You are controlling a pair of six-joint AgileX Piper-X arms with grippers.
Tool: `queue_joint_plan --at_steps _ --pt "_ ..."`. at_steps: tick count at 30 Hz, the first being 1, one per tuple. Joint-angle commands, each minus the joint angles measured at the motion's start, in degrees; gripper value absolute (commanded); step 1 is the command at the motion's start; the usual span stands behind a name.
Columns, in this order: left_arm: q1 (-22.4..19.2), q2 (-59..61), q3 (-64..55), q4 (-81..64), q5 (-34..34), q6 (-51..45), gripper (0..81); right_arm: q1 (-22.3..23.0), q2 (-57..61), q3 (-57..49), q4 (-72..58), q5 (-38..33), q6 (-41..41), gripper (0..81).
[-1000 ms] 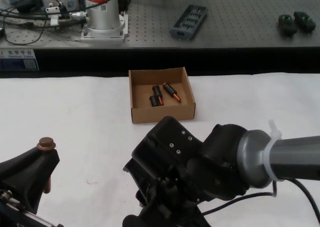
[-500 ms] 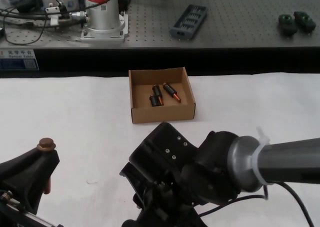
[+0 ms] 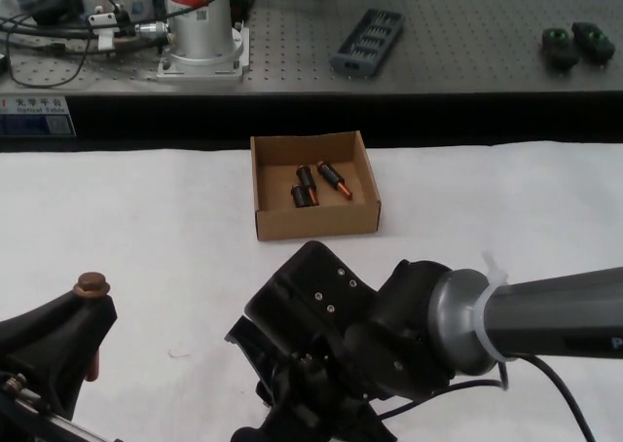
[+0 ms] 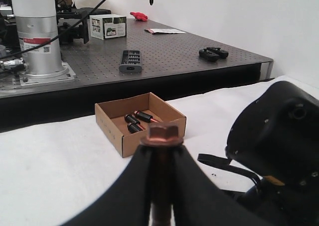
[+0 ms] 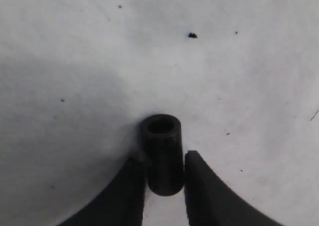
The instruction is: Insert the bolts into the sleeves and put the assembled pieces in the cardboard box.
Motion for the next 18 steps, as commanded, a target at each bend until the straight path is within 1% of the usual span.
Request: queue_joint_plan --at_steps 1,6,7,8,13,15,18 --pt "-0.02 -0.54 -0.23 -0.72 -0.85 0.5 0.6 -0.25 1.34 -0.17 -0.42 0.06 -0.31 13.6" --pt "-0.02 -0.54 -0.23 -0.72 -0.85 0.5 0.6 -0.25 1.34 -0.17 -0.42 0.65 -0.19 1.0" --pt "-0.02 -0.54 -0.23 -0.72 -0.85 0.5 0.6 -0.25 1.34 -0.17 -0.42 0.77 -0.19 2.2" --pt "-0.02 -0.54 -0.23 -0.72 -0.85 0.5 0.6 -0.25 1.34 -0.17 -0.42 1.24 -0.19 5.7" --pt "-0.02 -0.54 -0.23 -0.72 -0.85 0.5 0.6 -0.25 1.34 -0.17 -0.42 6.62 0.35 5.5" --pt "-0.02 -0.54 -0.23 -0.74 -0.85 0.67 0.6 -0.08 0.98 -0.29 -0.55 8.94 2.72 5.5" --pt "-0.02 -0.54 -0.23 -0.74 -3.64 1.61 0.6 0.06 -0.65 -0.29 -0.54 10.09 7.96 5.5"
